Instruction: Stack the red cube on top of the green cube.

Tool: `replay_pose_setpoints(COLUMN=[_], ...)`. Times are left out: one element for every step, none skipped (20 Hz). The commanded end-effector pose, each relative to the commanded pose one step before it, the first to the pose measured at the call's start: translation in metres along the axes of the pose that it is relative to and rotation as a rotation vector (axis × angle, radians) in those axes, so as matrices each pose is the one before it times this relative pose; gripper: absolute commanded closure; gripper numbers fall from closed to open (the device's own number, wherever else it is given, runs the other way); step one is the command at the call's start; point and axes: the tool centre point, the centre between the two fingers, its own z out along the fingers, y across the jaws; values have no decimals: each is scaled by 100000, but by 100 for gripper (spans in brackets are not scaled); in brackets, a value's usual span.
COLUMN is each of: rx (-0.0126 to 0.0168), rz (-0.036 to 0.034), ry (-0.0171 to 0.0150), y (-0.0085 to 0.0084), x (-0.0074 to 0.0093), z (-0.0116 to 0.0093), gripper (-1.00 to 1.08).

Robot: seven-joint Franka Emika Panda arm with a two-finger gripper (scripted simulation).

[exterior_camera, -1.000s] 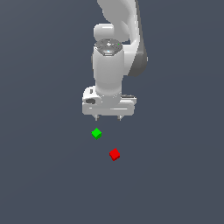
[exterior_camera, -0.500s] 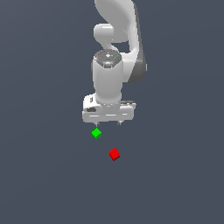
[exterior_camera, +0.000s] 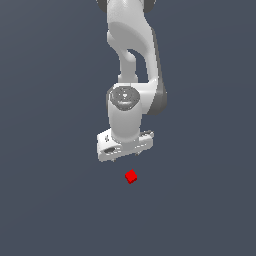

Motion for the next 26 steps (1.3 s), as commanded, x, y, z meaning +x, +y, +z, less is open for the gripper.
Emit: replay_pose_setpoints(rx=[540,170,156,143,131,118,105,92,82,72,64,56,48,41,33,25,18,10,2,0,-16,-7,34,0,0,0], rz=[-6491,-2342,-2206,-2061,-1912,-1765,-1620,-1473,-1339,-1212,-1087,-964,-840,-720,-598,-480,-363,-243,-128,0,83,68,13,0,0,0], ry=[-525,-206,-196,-185,-173,-161,-150,-138,-127,-116,-104,-93,-82,-70,-59,-48,-37,-26,-15,0,2,5,-32,0,0,0], y=[-76,-17,-17,-16,-16,-15,-16,-15,-15,-14,-13,-12,-10,-9,-8,-8,-7,-5,-6,3,-14,5,-22,0,0,0], x=[1099,407,384,360,334,309,286,262,240,218,196,174,152,131,109,89,69,48,29,5,-3,-11,-20,0,-1,-3], z=[1547,553,519,484,448,412,376,339,307,277,248,219,191,163,134,107,79,51,23,-5,-29,-17,29,40,120,199], gripper=[-92,-92,-92,-92,-92,-92,-92,-92,-92,-92,-92,-92,-92,-92,-92,-92,-92,-92,-92,-92,-92,-92,-92,-92,-92,-92])
